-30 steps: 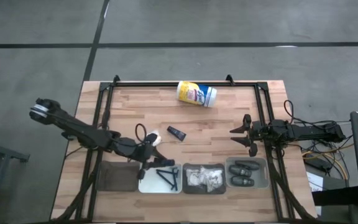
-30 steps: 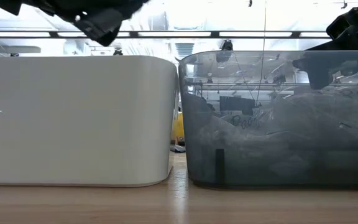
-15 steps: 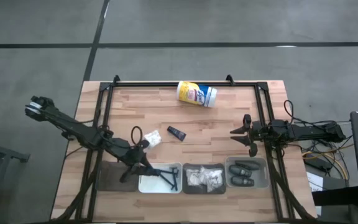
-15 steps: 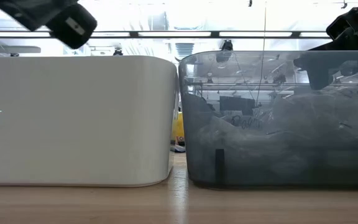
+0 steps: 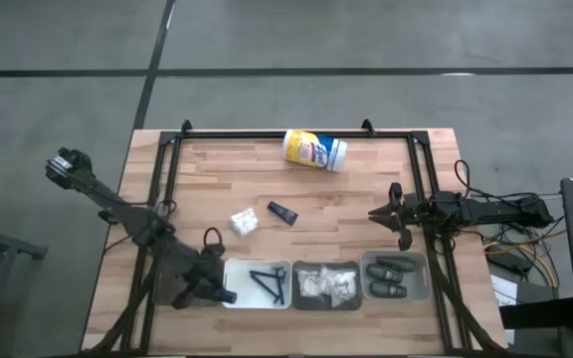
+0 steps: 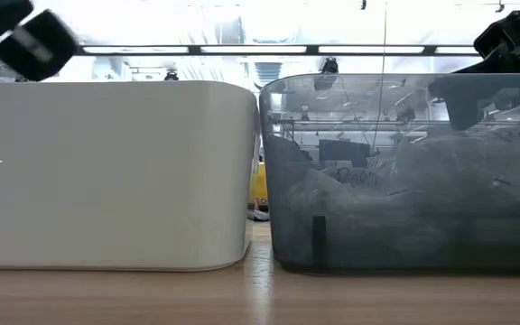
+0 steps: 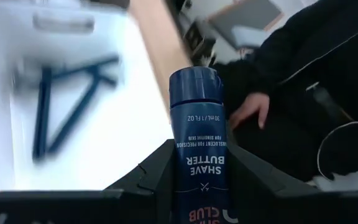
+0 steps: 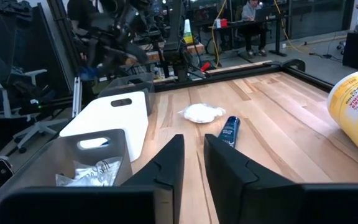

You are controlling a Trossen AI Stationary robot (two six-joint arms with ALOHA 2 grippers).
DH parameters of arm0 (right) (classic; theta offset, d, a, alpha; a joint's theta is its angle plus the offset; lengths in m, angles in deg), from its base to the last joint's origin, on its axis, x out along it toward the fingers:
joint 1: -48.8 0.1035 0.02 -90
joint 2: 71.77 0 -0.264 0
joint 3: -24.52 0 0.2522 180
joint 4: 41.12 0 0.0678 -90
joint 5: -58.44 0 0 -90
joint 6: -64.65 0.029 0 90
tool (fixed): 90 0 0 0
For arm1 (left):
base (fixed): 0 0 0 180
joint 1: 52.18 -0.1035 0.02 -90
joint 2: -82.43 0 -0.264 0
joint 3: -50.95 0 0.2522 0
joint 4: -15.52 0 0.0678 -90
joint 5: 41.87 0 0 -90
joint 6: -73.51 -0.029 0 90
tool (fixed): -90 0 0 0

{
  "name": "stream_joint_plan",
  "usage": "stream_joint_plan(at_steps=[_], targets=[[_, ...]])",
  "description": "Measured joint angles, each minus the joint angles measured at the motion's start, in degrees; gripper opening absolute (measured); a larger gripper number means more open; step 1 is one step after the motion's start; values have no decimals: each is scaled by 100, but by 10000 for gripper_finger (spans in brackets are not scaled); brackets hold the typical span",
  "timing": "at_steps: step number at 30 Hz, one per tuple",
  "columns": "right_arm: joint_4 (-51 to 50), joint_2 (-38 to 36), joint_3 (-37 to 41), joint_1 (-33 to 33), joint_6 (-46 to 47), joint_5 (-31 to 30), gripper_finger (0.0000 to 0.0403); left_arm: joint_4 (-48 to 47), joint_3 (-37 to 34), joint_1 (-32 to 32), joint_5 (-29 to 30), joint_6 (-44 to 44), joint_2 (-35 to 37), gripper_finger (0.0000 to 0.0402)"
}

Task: Pick & Place Travel size toiletries
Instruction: Put the dark blue shave cream into the left black bin

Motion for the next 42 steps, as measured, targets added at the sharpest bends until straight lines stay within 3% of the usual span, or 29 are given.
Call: stream_joint_plan(at_steps=[7, 16, 29, 42], targets=[[0, 0, 0, 0, 0, 0, 45, -732, 0, 236, 0, 1161, 36, 130], [0, 0, 0, 0, -2, -1, 39, -1037, 0, 373, -132, 1225, 314, 127], [0, 0, 0, 0, 0, -2, 79, -2420, 0, 378, 141, 1731, 1129, 126], [0, 0, 0, 0, 0, 0, 113, -3656, 0, 377, 398, 2503, 1163, 126]])
